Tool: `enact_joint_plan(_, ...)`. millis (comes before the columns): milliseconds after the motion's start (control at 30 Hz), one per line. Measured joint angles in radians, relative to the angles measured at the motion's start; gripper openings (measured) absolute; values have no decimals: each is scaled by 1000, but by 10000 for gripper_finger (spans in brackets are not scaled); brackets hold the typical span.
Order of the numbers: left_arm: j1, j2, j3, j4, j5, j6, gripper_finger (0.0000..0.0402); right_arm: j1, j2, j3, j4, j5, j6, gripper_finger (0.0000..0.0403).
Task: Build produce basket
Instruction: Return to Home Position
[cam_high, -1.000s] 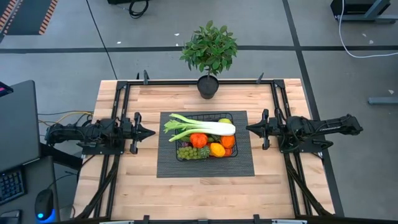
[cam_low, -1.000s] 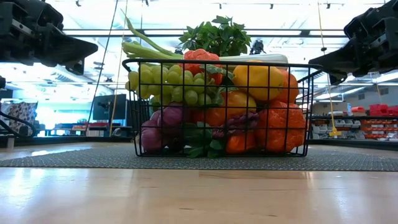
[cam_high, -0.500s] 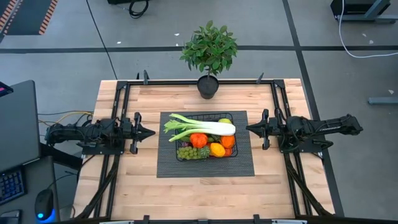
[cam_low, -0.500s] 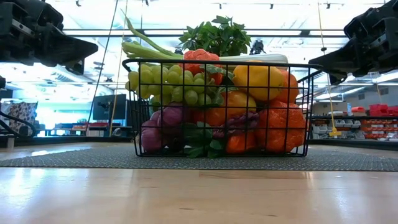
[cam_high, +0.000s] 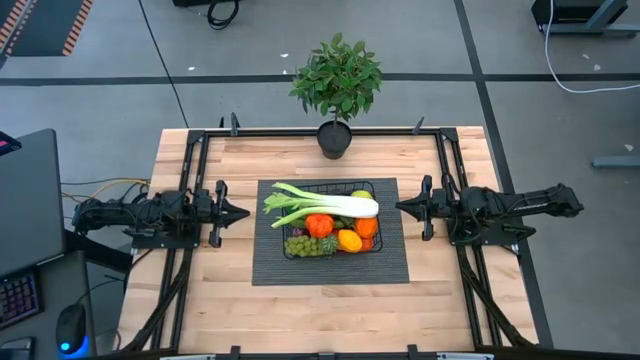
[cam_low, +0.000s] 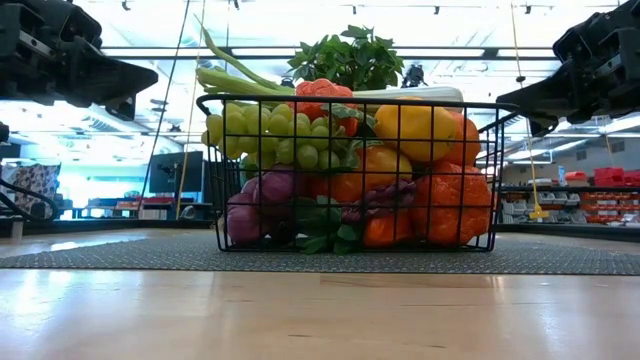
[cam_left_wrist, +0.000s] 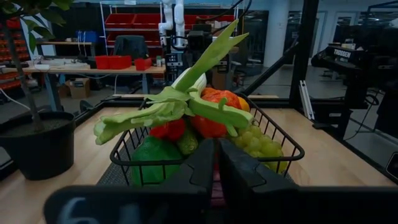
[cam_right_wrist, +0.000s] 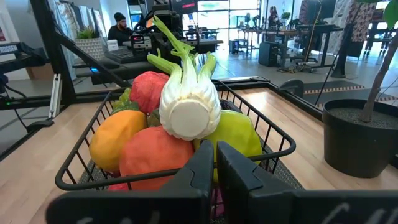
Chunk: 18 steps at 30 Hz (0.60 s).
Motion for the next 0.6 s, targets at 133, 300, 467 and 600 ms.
enact_joint_plan(133, 0, 0, 0, 0, 0, 0, 28, 0, 0, 0, 0, 0, 0, 27)
enact_joint_plan(300, 0, 0, 0, 1, 0, 0, 24, 0, 0, 0, 0, 0, 0, 27)
enact_joint_plan(467, 0, 0, 0, 1, 0, 0, 32, 0, 0, 0, 0, 0, 0, 27)
enact_joint_plan(600, 0, 0, 0, 1, 0, 0, 36, 0, 0, 0, 0, 0, 0, 27)
